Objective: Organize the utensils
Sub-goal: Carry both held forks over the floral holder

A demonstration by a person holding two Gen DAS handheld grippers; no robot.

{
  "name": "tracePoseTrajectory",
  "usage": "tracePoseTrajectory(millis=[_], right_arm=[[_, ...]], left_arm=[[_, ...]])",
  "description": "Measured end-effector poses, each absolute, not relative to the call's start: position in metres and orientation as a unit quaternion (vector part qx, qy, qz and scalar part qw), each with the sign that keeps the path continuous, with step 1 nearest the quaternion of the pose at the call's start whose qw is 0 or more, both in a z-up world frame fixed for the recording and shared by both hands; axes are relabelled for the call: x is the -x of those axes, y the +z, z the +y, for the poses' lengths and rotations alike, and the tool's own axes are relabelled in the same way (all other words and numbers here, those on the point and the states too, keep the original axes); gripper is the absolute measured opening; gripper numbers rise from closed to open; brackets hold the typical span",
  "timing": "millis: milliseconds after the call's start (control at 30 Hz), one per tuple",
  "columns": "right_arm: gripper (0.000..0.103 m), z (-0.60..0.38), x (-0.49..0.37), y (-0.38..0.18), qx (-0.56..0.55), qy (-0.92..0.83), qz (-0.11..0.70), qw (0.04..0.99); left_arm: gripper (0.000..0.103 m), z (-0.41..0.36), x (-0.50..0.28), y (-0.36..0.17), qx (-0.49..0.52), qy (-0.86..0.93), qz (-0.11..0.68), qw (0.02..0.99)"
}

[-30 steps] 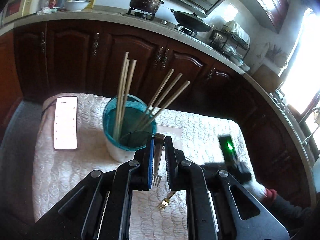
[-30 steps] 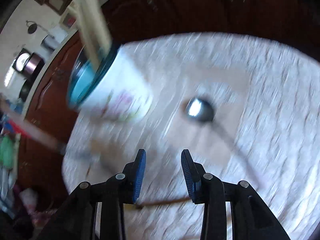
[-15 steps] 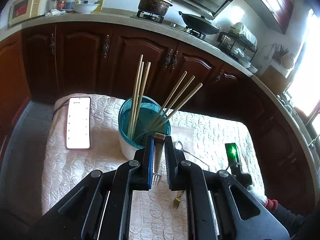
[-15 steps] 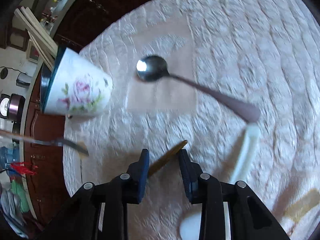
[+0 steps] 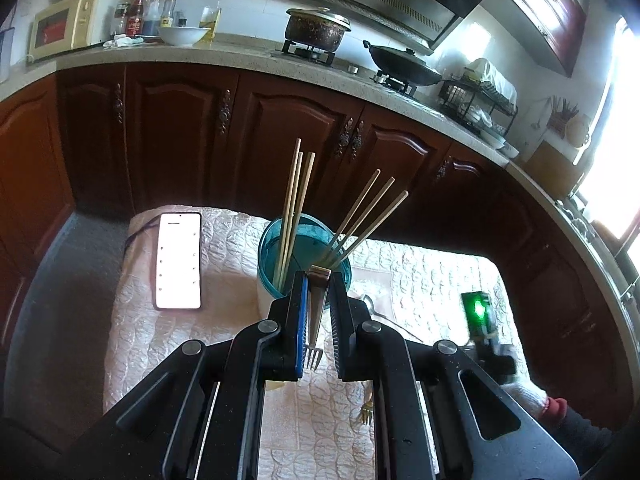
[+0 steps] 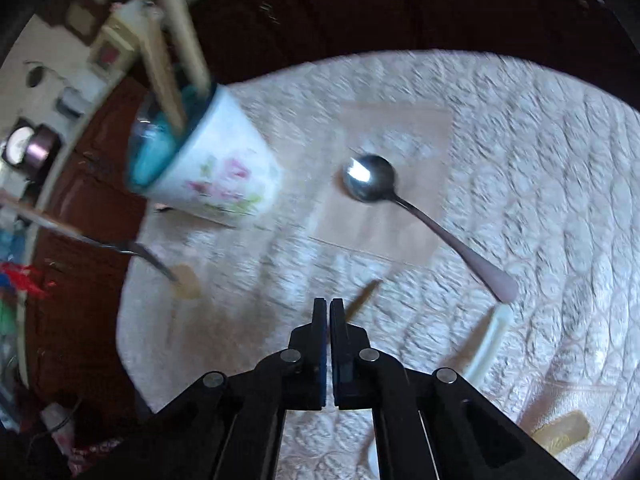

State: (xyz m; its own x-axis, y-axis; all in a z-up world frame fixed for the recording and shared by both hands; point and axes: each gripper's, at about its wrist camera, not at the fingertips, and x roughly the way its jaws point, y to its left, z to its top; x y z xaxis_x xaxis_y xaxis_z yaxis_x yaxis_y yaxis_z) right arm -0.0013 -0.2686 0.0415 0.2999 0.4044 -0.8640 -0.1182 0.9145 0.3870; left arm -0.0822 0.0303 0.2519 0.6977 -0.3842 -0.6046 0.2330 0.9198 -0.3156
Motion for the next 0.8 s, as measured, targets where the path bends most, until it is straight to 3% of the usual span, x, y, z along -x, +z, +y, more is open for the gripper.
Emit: tracePoseTrajectory(millis=[67,200,433,800], right_arm=[[0.012,-0.27,-0.003,0.028,-0.143,0.156,0.58,0.786],[0.013,-0.262,-0.019,0.0,-0.152,0.134,0.596,0.777],[0.01,-0.259,-0.017,0.017,-0.141,0.162,0.573,0.791],[0.006,-0.266,0.012,0.147,-0.123,0.235,0.45,0.853]], left_arm=[[0.009,0.03,0.083,0.252,0.106,-0.167,0.351,0.915],[0.009,0.032,0.084,0.256,0.106,-0.164,0.35,0.916],[0.009,0.039,0.091,0.269,0.106,-0.16,0.335,0.923],[0.009,0.048,0.086,0.31,0.112,-0.16,0.298,0.935]])
